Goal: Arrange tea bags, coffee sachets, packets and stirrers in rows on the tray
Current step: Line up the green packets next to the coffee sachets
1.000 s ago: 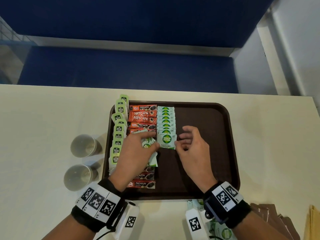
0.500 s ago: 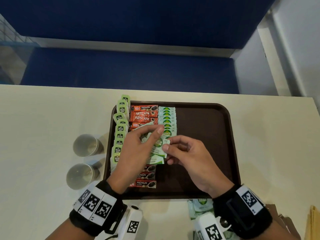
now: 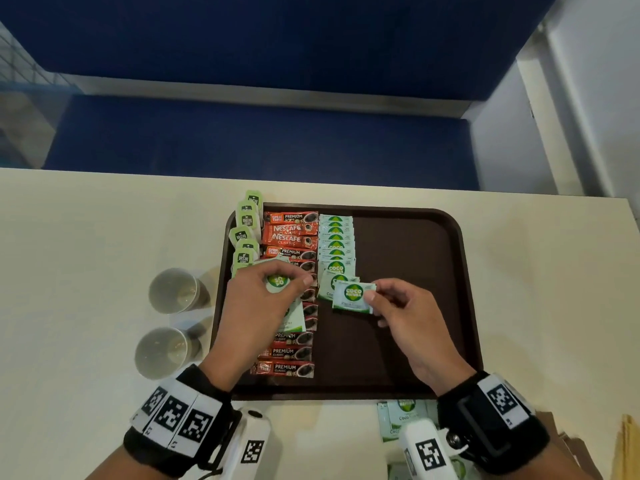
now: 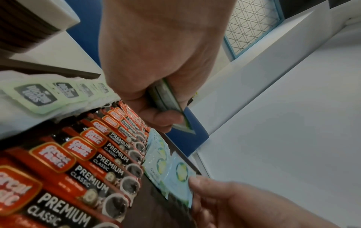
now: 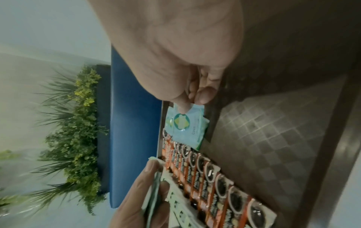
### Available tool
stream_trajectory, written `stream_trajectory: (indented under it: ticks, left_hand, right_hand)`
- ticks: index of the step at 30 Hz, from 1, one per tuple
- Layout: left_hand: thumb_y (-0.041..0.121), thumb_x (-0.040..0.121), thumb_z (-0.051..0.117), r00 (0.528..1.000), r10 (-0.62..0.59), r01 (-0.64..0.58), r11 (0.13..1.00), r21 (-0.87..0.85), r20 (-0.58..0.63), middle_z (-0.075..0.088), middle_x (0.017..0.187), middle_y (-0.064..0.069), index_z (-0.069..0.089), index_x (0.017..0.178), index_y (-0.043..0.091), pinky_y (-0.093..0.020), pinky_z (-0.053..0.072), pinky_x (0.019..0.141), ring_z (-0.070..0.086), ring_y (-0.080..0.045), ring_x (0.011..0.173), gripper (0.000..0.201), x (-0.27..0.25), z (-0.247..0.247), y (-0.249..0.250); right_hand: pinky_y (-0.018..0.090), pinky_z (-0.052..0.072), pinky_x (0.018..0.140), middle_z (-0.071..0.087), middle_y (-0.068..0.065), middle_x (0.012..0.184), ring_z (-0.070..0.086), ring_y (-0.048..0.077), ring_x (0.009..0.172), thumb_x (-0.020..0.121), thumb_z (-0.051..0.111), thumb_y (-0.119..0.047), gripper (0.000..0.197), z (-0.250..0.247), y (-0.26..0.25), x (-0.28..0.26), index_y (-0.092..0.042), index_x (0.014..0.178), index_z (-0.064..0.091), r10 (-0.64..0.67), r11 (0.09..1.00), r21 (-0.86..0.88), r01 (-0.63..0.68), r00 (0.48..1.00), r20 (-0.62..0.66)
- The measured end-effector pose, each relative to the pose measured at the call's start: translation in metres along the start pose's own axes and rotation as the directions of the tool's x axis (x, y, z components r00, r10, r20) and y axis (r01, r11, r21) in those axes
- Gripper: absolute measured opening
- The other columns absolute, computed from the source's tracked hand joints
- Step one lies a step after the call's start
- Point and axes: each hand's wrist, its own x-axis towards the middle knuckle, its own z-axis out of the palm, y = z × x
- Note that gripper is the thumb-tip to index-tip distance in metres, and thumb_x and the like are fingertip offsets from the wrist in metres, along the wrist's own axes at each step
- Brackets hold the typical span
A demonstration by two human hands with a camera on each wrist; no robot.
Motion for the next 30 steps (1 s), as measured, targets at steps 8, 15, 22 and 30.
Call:
stream_trajectory:
  ticks: [8,15,22,30]
  left_hand:
    - [0.040,0.089,0.087,1.000,0.003,-0.003,1.000,0.013,-0.016,0.080,0.097,0.024,0.083,0.085,0.036,-0.047,0.058,0.102,0.072,0.005,0.099,0.007,0.001,-0.002,-0.001]
    - [0.038,0.089,0.086,1.000,-0.013,0.013,1.000,0.003,-0.023,0.079,0.097,0.025,0.083,0.085,0.036,-0.048,0.059,0.102,0.072,0.004,0.100,0.005,-0.003,-0.001,-0.001]
    - [0.038,0.089,0.086,0.999,-0.030,0.031,0.999,0.026,-0.030,0.079,0.095,0.026,0.083,0.086,0.035,-0.046,0.059,0.101,0.073,0.005,0.098,0.005,-0.003,-0.004,-0.001]
    - [0.026,0.097,0.080,0.991,-0.039,-0.004,0.945,0.327,0.126,0.076,0.123,0.008,0.085,0.116,0.029,-0.022,0.048,0.102,0.066,-0.003,0.111,0.019,0.004,0.008,-0.002]
  right_hand:
    - [0.029,0.062,0.067,0.072,-0.003,0.084,0.069,0.011,0.072,0.090,0.086,-0.018,0.022,0.015,0.016,0.013,-0.024,0.105,0.071,-0.166,0.956,-0.256,0.144,0.984,-0.068]
    - [0.016,0.054,0.069,0.057,-0.008,0.110,0.063,0.007,0.070,0.076,0.097,-0.028,0.058,0.026,0.021,0.011,-0.026,0.124,0.063,-0.272,0.828,-0.509,0.234,0.962,-0.001]
    - [0.011,0.048,0.069,0.058,-0.006,0.109,0.059,0.004,0.077,0.078,0.095,-0.023,0.056,0.035,0.018,0.016,-0.023,0.124,0.063,-0.314,0.831,-0.492,0.261,0.949,-0.028]
    - [0.025,0.056,0.070,0.064,-0.007,0.099,0.061,0.007,0.075,0.076,0.097,-0.025,0.059,0.040,0.020,0.025,-0.026,0.121,0.060,-0.341,0.865,-0.411,0.286,0.938,-0.065]
